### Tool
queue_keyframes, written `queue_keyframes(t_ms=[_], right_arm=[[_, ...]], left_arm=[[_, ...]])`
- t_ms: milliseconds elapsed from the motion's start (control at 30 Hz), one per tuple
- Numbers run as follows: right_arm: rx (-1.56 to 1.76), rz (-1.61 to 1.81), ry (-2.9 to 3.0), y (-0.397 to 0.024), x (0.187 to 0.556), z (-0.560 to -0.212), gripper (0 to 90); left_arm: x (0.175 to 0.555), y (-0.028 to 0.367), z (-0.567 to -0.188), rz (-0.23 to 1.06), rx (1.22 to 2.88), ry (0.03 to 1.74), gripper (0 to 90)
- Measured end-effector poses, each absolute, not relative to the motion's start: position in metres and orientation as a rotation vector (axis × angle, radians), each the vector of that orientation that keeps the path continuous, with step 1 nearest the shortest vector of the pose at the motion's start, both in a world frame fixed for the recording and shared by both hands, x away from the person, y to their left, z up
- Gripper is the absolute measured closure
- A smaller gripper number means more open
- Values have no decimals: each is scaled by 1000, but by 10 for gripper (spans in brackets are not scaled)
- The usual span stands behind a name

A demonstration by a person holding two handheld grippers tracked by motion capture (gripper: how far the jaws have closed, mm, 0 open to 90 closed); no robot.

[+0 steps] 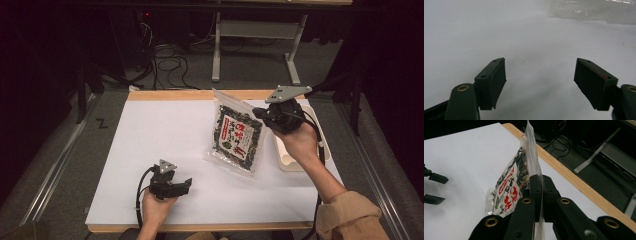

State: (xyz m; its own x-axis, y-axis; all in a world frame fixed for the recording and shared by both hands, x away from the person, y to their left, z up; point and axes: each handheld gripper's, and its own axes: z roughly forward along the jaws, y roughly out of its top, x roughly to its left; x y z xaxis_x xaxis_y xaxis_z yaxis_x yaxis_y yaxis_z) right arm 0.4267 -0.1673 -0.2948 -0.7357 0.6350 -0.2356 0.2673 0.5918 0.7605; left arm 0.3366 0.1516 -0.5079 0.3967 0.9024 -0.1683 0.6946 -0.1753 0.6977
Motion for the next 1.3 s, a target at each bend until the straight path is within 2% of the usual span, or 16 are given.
queue_keyframes(t_ms=[800, 1300], right_arm=[[751, 982, 2270, -173, 432, -268, 900], [944, 1108, 2240, -204, 454, -252, 900]], left_arm=[[336, 150, -508, 383, 1951, 1377, 262], [336, 150, -508, 393, 1951, 1379, 262]])
